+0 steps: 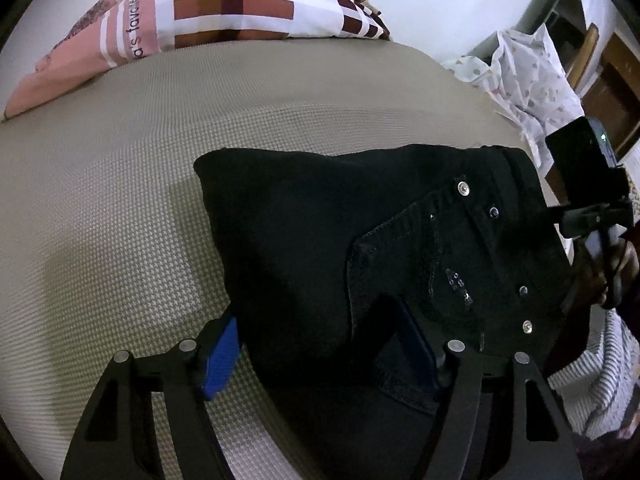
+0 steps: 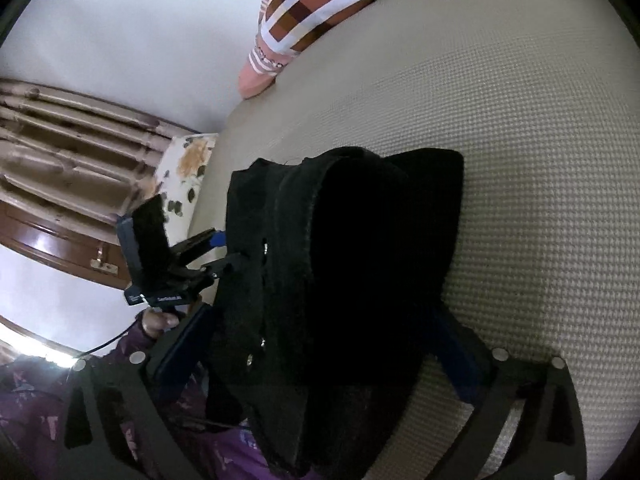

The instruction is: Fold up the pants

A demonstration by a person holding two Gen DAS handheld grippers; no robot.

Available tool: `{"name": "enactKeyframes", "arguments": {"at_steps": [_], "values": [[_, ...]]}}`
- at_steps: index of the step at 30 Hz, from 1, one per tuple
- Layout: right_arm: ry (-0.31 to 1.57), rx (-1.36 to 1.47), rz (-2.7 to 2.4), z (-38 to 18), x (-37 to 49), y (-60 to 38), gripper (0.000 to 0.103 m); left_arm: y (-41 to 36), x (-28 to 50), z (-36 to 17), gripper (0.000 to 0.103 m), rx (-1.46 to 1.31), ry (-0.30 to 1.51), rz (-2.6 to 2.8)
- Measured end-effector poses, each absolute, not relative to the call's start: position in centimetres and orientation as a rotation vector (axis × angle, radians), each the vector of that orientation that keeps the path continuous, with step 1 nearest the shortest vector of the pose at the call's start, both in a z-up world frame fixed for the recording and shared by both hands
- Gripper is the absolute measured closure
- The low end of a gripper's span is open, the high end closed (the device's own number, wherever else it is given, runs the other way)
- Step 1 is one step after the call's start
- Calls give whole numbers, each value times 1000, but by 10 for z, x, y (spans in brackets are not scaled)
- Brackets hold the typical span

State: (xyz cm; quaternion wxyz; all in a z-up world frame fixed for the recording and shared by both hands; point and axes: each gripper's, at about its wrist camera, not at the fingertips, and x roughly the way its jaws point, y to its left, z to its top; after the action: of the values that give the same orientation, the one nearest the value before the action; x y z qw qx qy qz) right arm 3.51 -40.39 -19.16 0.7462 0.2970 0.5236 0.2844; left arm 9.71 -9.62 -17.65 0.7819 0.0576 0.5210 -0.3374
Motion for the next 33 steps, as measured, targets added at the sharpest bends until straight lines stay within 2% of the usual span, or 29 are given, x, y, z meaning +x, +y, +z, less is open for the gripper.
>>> {"name": "enactKeyframes", "arguments": {"at_steps": [6,8,9,10,12,16,20,21,23,25,26,27,30,31,32,33], "values": [[1133,518,571,-185,37,-384,0,-101,93,-176,32,164,1112,-710],[1131,407,535,-181,34,-372,5,-103,91,-175,33,176,1104,-704],[1127,363,513,-180,31,-368,14,-104,90,-175,33,186,1099,-699],[1126,341,490,-180,30,-369,34,-105,90,-175,34,189,1096,-696],[1141,408,493,-184,30,-379,52,-107,89,-175,34,202,1087,-689],[1132,459,500,-187,29,-384,57,-108,89,-175,34,219,1083,-686],[1127,494,521,-191,28,-389,57,-109,89,-175,34,226,1079,-685],[1129,488,530,-190,28,-389,54,-109,89,-175,34,226,1080,-684],[1131,502,563,-190,30,-387,45,-109,87,-175,34,226,1082,-683],[1120,579,616,-191,33,-386,18,-109,86,-175,34,229,1083,-683],[1113,585,628,-191,34,-383,13,-109,86,-175,34,227,1083,-682],[1110,565,625,-189,35,-378,8,-109,86,-175,34,227,1082,-681],[1106,435,587,-183,31,-359,10,-110,84,-175,36,228,1060,-685],[1106,423,576,-182,29,-358,24,-110,81,-174,42,232,1042,-691],[1123,437,565,-184,29,-360,45,-110,78,-172,45,245,1015,-695],[1133,494,557,-186,29,-366,68,-109,75,-170,55,253,991,-696]]}}
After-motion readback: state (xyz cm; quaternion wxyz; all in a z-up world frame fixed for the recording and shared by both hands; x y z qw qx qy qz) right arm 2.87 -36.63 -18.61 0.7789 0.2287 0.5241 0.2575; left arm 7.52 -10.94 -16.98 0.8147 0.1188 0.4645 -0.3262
